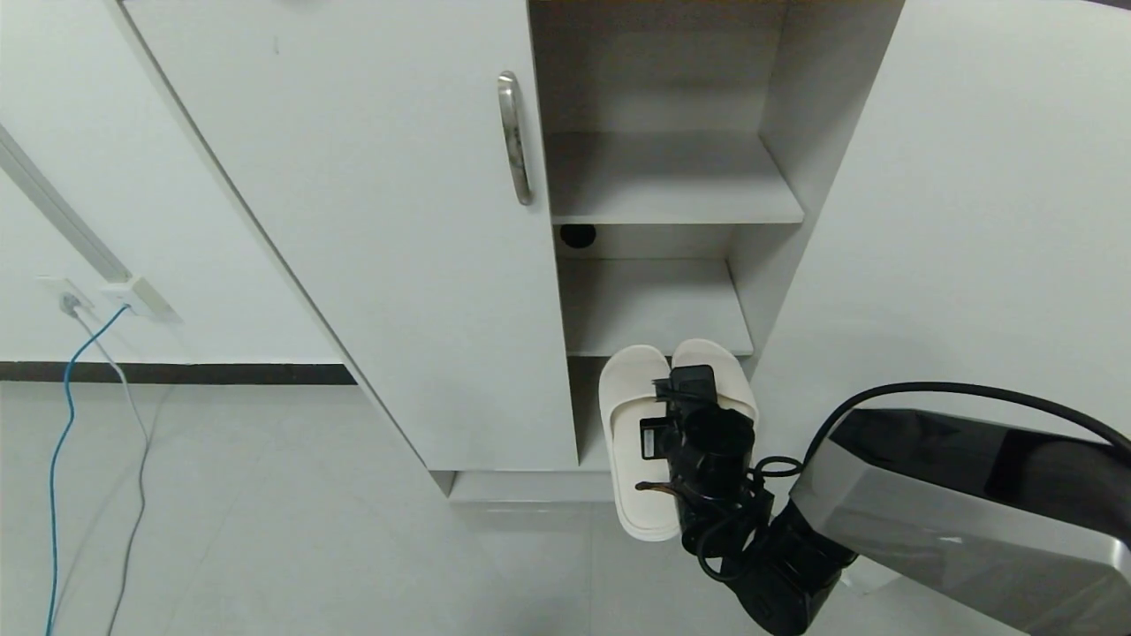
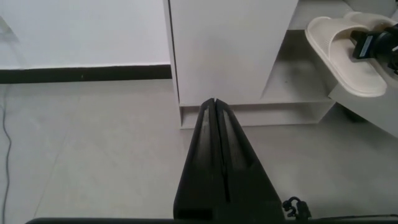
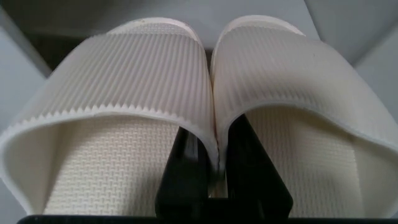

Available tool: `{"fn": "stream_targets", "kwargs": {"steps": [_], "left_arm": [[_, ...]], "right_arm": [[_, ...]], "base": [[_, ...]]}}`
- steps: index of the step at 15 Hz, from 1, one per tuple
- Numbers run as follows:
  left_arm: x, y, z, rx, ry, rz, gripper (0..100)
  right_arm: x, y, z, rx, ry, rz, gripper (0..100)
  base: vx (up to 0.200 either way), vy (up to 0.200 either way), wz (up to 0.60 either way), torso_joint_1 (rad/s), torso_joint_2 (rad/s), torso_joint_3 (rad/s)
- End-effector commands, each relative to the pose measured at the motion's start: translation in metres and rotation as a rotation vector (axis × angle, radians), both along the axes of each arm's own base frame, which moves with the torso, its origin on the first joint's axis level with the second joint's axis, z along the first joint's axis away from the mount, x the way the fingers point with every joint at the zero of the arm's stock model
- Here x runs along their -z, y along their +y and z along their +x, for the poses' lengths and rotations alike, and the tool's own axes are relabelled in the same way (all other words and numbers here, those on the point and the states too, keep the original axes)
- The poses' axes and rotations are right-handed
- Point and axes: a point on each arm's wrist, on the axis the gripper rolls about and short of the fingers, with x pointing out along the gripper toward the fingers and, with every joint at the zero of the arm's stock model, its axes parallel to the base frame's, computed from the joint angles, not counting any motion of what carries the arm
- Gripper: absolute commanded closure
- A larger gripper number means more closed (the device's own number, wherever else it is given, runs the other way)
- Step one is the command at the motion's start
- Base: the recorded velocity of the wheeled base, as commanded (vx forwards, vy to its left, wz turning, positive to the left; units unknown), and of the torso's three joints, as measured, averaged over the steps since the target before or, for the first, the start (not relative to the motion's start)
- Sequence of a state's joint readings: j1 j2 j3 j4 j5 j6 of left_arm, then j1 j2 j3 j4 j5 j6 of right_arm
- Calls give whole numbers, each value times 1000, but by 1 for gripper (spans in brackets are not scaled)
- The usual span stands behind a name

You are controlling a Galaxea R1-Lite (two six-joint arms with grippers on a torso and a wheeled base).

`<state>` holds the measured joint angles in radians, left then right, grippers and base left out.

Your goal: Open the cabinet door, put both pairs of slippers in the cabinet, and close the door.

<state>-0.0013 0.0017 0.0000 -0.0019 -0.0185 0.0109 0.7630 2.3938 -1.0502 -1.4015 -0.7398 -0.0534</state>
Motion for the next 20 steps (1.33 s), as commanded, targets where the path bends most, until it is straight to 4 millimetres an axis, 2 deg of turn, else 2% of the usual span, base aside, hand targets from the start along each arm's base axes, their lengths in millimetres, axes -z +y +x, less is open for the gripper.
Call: {"fn": "stream_targets", "kwargs": {"steps": [1, 5, 13, 20], "left_arm": [[0, 0, 0, 0, 0, 0, 100], [0, 0, 0, -1, 0, 0, 100], [0, 0, 0, -1, 0, 3, 100], [0, 0, 0, -6, 0, 1, 100]], "right_arm": [[-3, 0, -1, -1, -6, 5, 100], [-6, 0, -1, -3, -9, 8, 100], [-16, -6, 14, -17, -22, 17, 100], [-13, -1, 57, 3, -26, 27, 100]], "base": [[200, 0, 0, 2, 12, 7], [200, 0, 0, 10, 1, 2], [0, 0, 0, 0, 0, 0], [0, 0, 0, 0, 0, 0]]}}
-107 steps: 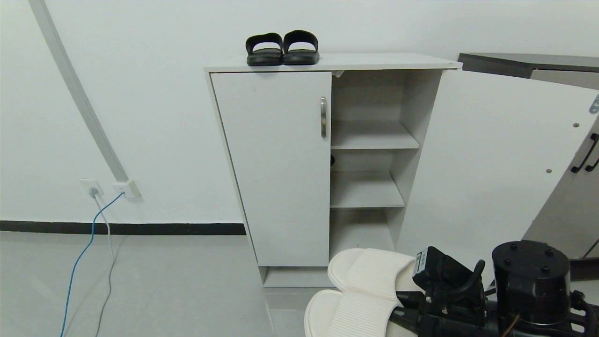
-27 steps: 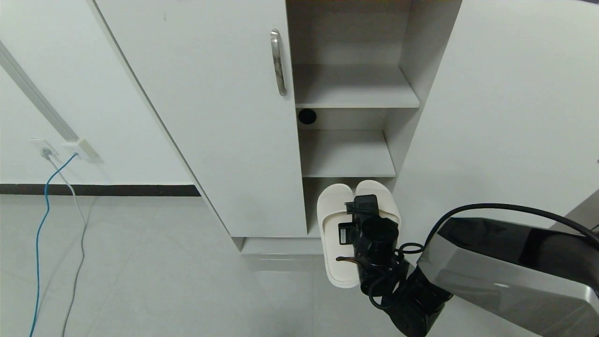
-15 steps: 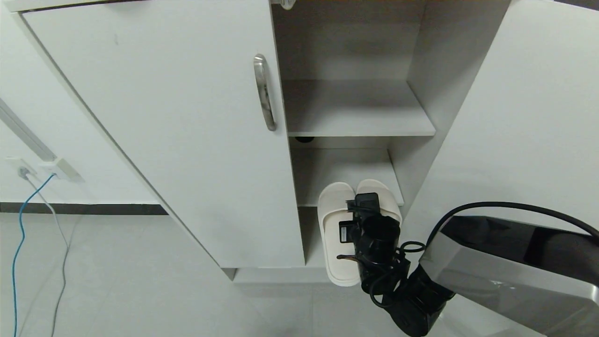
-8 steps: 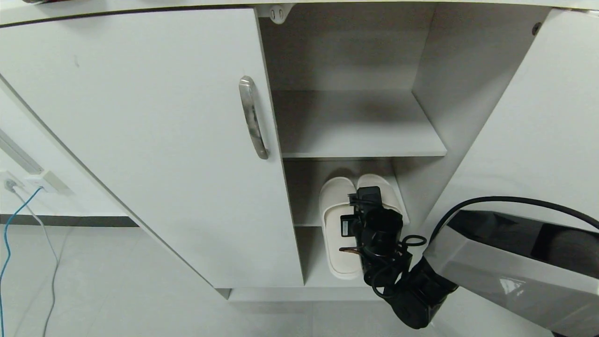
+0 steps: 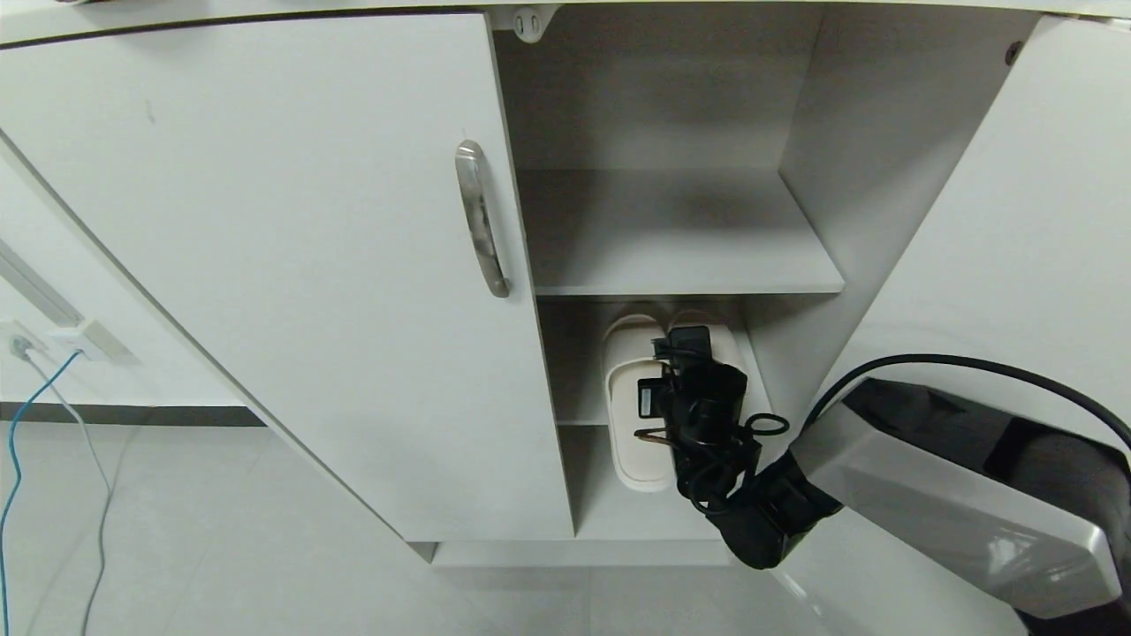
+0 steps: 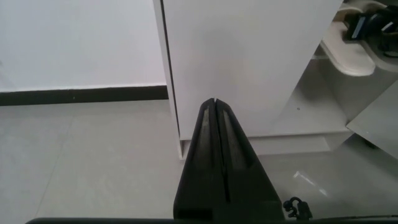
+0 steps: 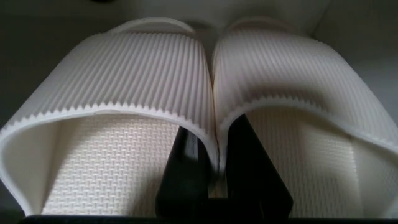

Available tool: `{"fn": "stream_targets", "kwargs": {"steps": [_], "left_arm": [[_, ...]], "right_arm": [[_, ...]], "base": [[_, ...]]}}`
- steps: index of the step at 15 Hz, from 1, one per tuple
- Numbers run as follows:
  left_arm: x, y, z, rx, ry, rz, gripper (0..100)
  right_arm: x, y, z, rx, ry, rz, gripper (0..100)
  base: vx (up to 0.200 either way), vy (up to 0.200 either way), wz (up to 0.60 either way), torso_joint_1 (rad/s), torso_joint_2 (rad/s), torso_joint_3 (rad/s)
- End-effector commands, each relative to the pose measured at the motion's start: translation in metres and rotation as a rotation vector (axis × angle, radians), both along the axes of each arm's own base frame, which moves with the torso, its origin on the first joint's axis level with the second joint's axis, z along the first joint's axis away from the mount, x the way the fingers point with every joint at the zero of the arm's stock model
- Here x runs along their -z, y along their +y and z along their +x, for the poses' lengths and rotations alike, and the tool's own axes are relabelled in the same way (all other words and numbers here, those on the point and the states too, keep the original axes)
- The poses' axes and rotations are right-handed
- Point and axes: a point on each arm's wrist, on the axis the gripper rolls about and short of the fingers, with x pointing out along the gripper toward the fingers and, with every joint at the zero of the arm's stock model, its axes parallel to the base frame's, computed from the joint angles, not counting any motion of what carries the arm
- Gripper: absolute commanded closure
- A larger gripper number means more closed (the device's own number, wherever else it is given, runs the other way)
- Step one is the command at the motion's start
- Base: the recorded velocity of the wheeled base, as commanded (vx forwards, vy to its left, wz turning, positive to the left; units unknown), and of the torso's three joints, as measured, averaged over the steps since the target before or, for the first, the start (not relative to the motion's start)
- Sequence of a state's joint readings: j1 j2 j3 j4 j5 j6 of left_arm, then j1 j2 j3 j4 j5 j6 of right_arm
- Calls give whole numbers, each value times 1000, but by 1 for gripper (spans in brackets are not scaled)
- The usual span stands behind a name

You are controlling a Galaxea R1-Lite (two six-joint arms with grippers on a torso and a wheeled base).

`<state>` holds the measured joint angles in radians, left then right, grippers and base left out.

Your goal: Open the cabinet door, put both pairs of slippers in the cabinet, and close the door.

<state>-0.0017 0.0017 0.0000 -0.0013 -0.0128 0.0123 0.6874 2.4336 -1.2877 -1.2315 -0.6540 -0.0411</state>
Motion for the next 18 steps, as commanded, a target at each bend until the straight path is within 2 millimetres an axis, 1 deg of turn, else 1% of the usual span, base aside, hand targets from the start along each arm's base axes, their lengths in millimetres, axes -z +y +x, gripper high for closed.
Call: {"fn": "stream_targets", "kwargs": {"steps": [1, 5, 8, 10, 13, 17, 18], "left_arm": [[0, 0, 0, -1, 0, 0, 100], [0, 0, 0, -2, 0, -2, 100], [0, 0, 0, -2, 0, 0, 100], [0, 0, 0, -2, 0, -2, 100], [0, 0, 0, -4, 0, -2, 100], [0, 0, 0, -5, 0, -2, 100], [0, 0, 0, -5, 0, -2, 100]], "right_arm": [[6, -1, 16, 24, 3, 5, 100], [-3, -1, 35, 43, 61, 35, 100], [-4, -2, 49, 51, 56, 50, 100], [-8, -1, 53, 53, 61, 46, 100], [-10, -6, 62, 71, 55, 51, 100], [-10, -7, 63, 51, 56, 50, 100], [-8, -6, 63, 51, 59, 47, 0]], "base": [[0, 0, 0, 0, 0, 0], [0, 0, 0, 0, 0, 0], [0, 0, 0, 0, 0, 0], [0, 0, 0, 0, 0, 0], [0, 0, 0, 0, 0, 0], [0, 0, 0, 0, 0, 0], [0, 0, 0, 0, 0, 0]]}}
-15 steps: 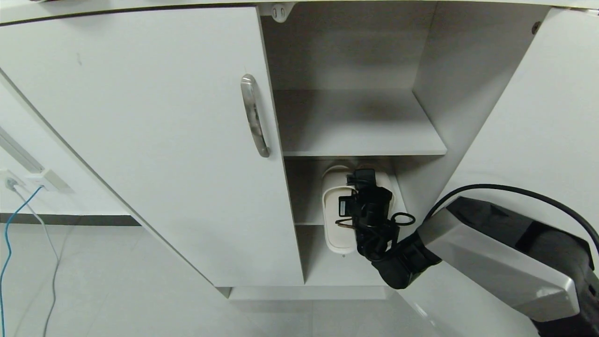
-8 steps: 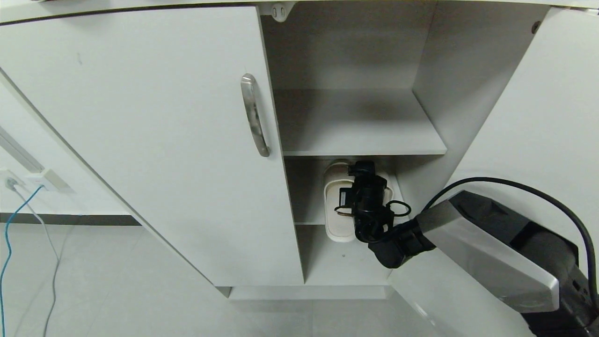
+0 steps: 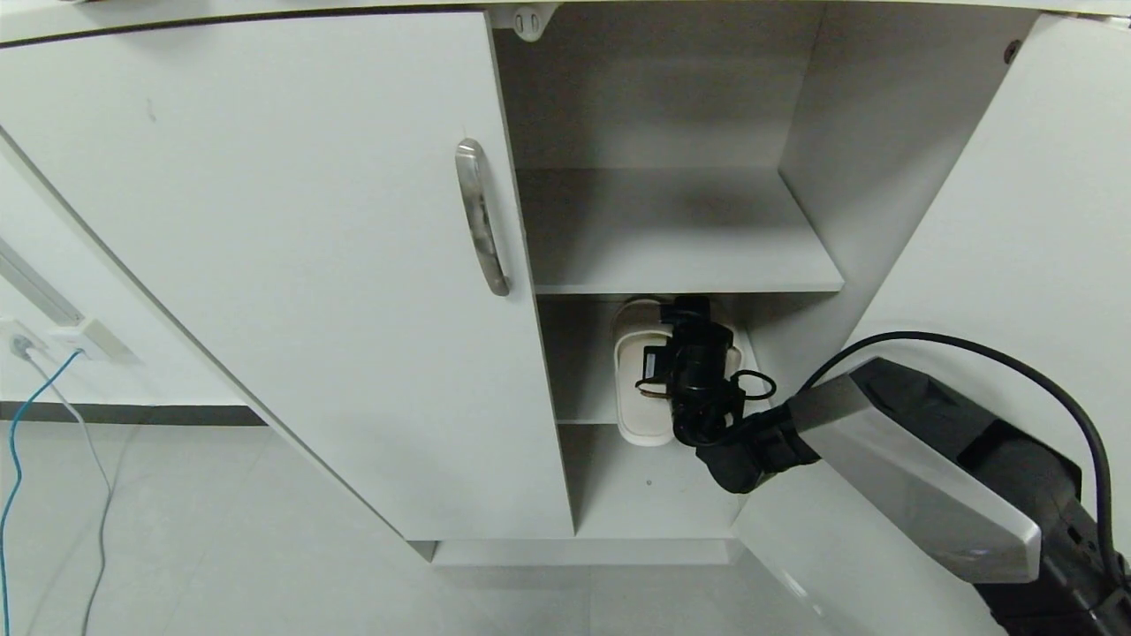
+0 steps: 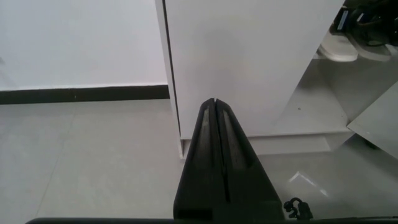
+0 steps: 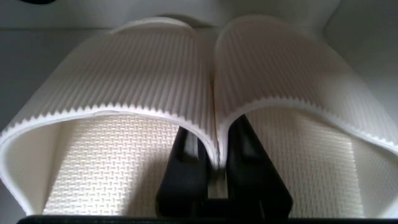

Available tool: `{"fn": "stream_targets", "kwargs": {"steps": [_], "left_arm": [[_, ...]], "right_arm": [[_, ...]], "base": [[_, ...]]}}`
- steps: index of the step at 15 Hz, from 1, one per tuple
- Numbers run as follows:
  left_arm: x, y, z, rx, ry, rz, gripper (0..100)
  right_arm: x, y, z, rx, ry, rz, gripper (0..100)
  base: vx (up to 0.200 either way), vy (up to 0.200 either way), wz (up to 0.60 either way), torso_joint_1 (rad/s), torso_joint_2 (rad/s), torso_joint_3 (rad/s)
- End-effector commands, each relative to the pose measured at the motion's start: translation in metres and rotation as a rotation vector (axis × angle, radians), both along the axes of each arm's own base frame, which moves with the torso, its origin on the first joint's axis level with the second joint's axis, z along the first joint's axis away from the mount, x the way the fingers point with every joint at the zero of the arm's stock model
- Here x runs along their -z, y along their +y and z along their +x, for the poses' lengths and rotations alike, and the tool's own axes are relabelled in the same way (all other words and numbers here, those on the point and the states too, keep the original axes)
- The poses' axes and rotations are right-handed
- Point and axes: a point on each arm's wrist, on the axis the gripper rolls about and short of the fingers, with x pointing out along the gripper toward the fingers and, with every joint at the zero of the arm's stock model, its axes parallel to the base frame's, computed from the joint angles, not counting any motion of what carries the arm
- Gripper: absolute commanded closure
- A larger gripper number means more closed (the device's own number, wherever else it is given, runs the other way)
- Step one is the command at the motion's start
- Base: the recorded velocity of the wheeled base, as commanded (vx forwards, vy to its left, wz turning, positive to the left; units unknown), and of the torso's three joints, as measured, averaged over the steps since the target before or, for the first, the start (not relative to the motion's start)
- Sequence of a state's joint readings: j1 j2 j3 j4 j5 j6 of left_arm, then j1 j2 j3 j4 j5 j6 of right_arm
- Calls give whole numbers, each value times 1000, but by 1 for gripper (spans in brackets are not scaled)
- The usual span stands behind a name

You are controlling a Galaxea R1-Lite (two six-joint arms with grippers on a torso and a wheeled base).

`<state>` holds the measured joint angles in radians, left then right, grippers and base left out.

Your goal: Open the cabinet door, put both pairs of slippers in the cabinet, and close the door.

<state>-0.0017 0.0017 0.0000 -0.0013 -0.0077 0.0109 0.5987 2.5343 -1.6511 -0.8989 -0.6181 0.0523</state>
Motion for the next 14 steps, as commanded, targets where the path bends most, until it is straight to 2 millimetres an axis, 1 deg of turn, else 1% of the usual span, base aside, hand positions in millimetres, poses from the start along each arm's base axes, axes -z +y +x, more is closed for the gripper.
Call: {"fn": "stream_targets", "kwargs": {"steps": [1, 4, 10, 12, 14], "left_arm": [[0, 0, 0, 0, 0, 0, 100], [0, 0, 0, 0, 0, 0, 100], [0, 0, 0, 0, 0, -2, 100], [0, 0, 0, 0, 0, 0, 100], [0, 0, 0, 1, 0, -2, 100]], "right_arm": [[3, 0, -1, -1, 8, -6, 0], [2, -2, -12, -12, 31, -21, 0], [-15, -9, -55, -52, 38, -24, 0], [-16, -12, -70, -56, 51, -35, 0], [-16, -16, -90, -76, 67, -33, 0]], "base": [[0, 0, 0, 0, 0, 0], [0, 0, 0, 0, 0, 0], [0, 0, 0, 0, 0, 0], [0, 0, 0, 0, 0, 0], [0, 0, 0, 0, 0, 0]]}}
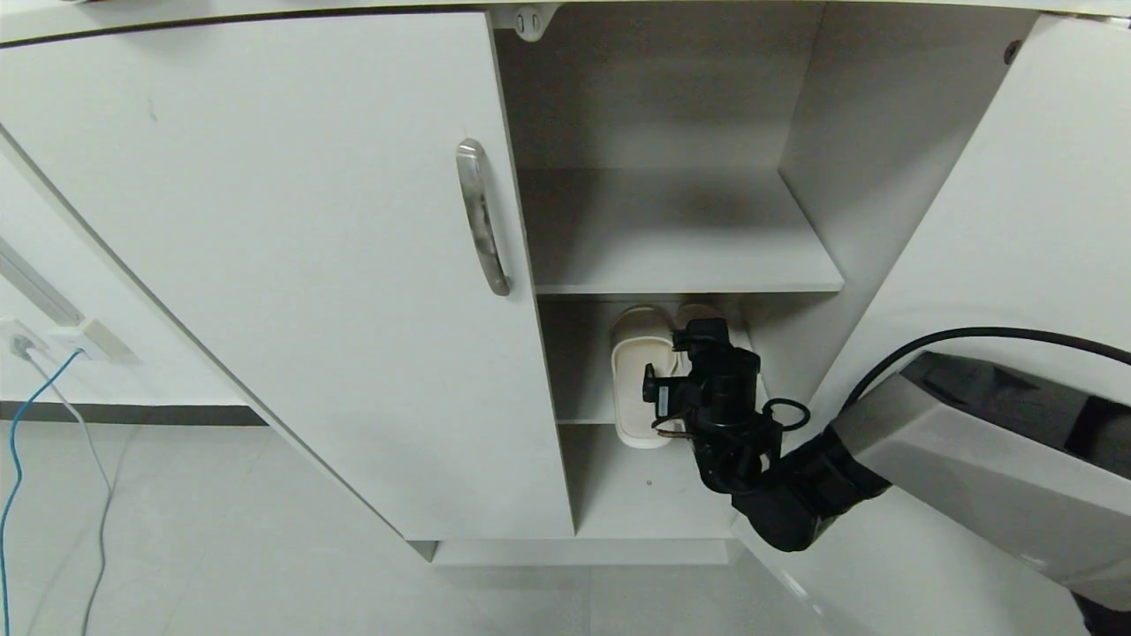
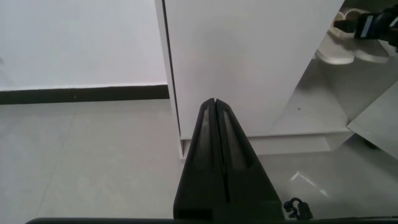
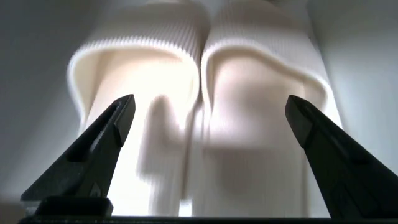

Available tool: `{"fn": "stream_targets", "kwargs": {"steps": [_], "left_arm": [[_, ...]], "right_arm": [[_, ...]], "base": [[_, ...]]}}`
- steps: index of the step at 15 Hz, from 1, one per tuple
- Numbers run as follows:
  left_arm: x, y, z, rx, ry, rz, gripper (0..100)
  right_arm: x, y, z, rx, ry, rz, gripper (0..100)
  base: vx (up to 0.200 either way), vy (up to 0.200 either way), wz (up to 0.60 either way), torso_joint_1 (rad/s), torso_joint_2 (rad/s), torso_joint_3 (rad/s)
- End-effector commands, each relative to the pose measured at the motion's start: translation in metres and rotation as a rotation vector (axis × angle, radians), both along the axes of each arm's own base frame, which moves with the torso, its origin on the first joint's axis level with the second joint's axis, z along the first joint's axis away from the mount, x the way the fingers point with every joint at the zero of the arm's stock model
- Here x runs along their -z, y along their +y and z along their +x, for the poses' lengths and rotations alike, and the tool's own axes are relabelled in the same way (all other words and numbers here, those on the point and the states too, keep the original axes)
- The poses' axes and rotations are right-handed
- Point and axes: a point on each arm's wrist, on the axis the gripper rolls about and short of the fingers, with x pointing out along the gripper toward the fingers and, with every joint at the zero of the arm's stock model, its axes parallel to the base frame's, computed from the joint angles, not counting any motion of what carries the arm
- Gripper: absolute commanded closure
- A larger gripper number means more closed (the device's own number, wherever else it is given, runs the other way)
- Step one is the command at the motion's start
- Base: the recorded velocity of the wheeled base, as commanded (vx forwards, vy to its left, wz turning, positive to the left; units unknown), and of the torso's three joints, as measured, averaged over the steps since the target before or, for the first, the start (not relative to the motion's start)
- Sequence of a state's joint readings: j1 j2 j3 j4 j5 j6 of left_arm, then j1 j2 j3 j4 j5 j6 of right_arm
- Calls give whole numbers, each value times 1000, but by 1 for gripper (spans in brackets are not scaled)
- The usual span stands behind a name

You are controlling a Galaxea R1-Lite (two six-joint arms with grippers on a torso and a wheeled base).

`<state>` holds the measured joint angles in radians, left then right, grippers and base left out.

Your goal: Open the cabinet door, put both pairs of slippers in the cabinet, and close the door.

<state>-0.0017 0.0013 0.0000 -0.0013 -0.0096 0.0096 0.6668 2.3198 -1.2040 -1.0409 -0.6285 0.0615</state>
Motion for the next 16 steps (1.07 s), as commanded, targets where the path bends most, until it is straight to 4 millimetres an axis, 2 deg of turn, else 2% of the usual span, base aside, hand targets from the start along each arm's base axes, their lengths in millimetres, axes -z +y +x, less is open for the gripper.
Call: {"fn": "stream_targets", "kwargs": {"steps": [1, 4, 8, 12, 16], "left_arm": [[0, 0, 0, 1, 0, 0, 100], [0, 0, 0, 1, 0, 0, 100], [0, 0, 0, -2, 0, 0, 100], [0, 0, 0, -1, 0, -3, 100], [0, 0, 0, -1, 0, -5, 100]], "right_arm": [[-14, -4, -26, -26, 5, 20, 0], [-21, -12, -60, -44, 32, 36, 0], [-31, -12, -85, -88, 23, 37, 0], [-28, -10, -90, -102, 34, 21, 0], [-25, -9, -93, -110, 41, 13, 0]], "base": [[0, 0, 0, 0, 0, 0], [0, 0, 0, 0, 0, 0], [0, 0, 0, 0, 0, 0], [0, 0, 0, 0, 0, 0], [-200, 0, 0, 2, 1, 4]]}}
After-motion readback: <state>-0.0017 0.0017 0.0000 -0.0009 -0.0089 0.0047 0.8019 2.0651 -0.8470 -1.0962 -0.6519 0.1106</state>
